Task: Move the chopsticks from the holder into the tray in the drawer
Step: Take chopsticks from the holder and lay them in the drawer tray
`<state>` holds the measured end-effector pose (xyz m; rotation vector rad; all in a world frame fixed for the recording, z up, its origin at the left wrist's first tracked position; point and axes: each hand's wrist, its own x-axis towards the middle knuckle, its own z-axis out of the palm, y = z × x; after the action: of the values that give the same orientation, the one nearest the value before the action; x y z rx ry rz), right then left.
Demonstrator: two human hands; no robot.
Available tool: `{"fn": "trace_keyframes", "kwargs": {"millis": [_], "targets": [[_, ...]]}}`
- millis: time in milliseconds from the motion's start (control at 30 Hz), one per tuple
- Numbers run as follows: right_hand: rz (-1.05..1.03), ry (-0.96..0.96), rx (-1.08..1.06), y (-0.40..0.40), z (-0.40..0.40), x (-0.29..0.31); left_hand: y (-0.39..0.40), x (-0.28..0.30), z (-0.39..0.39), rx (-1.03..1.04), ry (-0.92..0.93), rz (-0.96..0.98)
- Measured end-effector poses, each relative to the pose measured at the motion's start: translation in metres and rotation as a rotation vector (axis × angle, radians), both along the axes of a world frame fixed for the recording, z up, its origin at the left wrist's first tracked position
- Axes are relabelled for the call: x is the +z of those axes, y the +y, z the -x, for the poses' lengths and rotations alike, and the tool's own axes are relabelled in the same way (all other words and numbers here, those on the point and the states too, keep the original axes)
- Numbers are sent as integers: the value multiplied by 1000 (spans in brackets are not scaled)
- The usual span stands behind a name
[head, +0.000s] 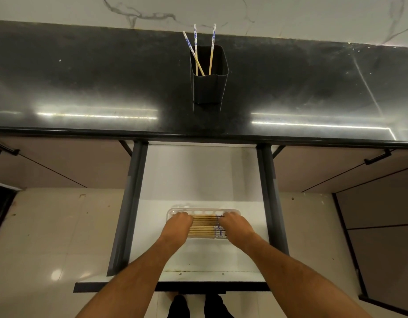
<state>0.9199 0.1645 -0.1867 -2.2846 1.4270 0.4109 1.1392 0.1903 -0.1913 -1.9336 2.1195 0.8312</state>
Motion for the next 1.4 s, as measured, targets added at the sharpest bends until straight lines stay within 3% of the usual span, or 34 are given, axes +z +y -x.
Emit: {"fn": "trace_keyframes", "kwargs": {"millis": [400,1000,1400], "targets": [[-17,-41,-61,3,-4,-1,7,-8,-4,72,68,43],[18,6,-32,3,-4,-4,4,-13,-1,67,16,36],[127,-18,53,-1,-5,19,6,8,0,-65,-6,238]]}}
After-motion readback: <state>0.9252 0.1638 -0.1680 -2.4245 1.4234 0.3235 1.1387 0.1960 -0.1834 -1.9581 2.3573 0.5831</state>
